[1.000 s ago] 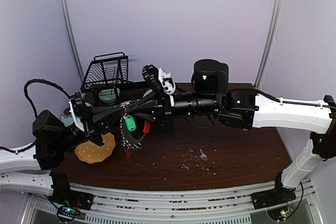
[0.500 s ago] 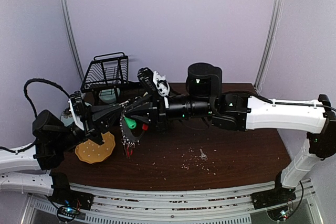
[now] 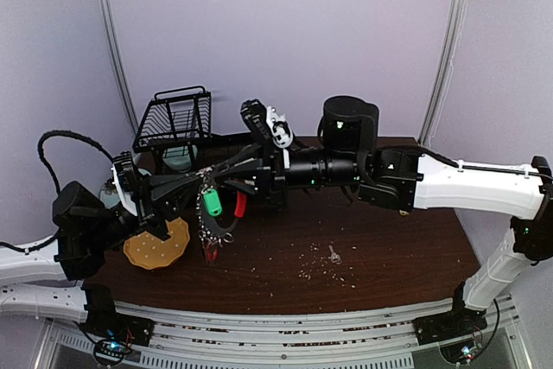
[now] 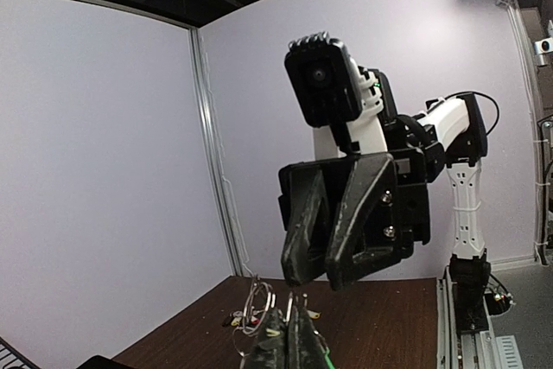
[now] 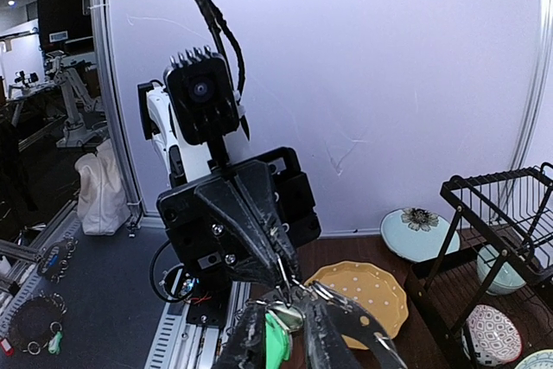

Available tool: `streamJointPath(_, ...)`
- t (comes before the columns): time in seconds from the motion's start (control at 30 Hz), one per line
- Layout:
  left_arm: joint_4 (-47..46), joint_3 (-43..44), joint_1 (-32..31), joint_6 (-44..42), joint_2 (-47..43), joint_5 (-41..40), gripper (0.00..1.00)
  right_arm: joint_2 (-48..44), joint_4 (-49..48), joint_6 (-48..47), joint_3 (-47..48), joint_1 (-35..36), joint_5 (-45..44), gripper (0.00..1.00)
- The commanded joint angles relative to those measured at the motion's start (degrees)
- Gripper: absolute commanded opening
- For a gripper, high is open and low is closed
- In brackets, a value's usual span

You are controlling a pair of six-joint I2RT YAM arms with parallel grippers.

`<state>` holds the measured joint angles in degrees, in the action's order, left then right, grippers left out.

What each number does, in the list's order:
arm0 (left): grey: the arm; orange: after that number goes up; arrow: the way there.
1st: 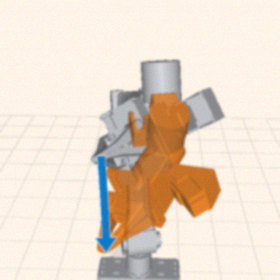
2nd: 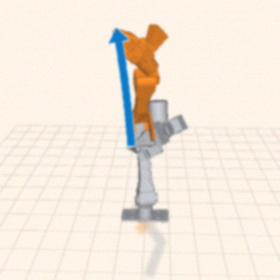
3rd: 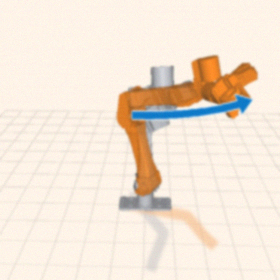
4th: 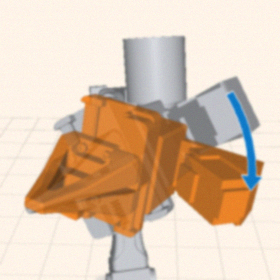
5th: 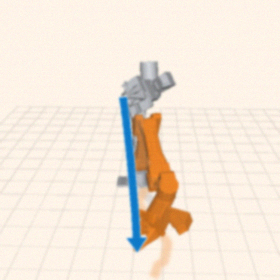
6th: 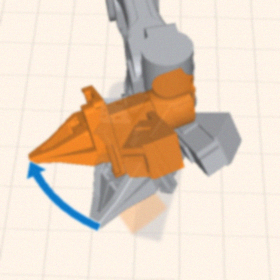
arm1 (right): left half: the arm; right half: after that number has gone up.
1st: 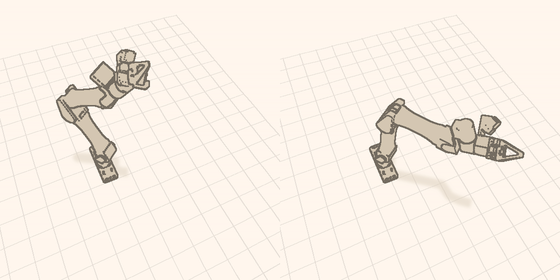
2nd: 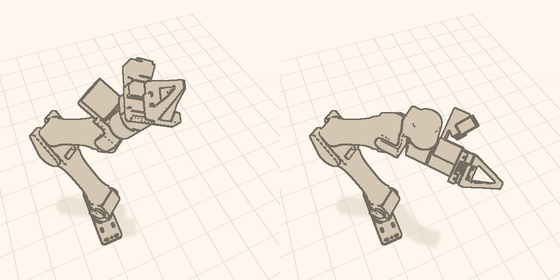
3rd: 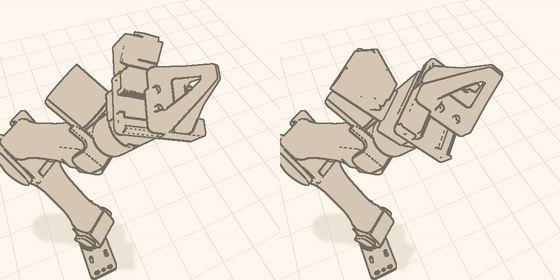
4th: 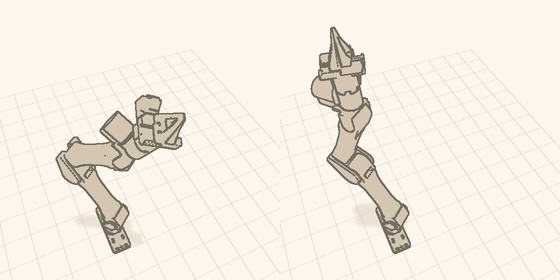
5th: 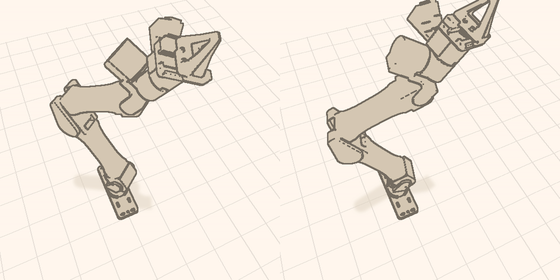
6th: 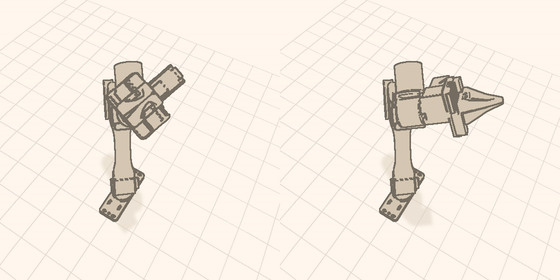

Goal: Put the keys on the keyring

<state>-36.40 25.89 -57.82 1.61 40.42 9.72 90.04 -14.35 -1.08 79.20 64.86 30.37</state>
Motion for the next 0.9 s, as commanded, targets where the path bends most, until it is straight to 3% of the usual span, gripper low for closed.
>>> streamJointPath(0.0,-3.9,0.6,-0.2,-0.3,-0.5,0.8,0.00,-0.8,-3.3,1.2,-0.2,-0.3,-1.0,0.17)
streamJointPath(0.4,-3.5,0.6,-0.2,-0.6,-0.4,0.5,0.00,3.1,-4.7,3.3,1.9,-0.3,4.5,0.15)
streamJointPath(0.6,-3.5,0.6,-0.2,-0.6,-0.3,0.7,0.00,4.5,-6.0,3.8,3.1,-0.3,4.8,0.08)
streamJointPath(0.83,-3.3,0.7,-0.2,-0.7,-0.2,0.7,0.00,5.2,-5.5,3.8,4.1,-0.3,4.5,0.10)
streamJointPath(0.87,-3.3,0.6,-0.2,-0.6,-0.2,0.9,0.00,5.2,-5.7,3.8,4.1,-0.3,4.6,0.04)
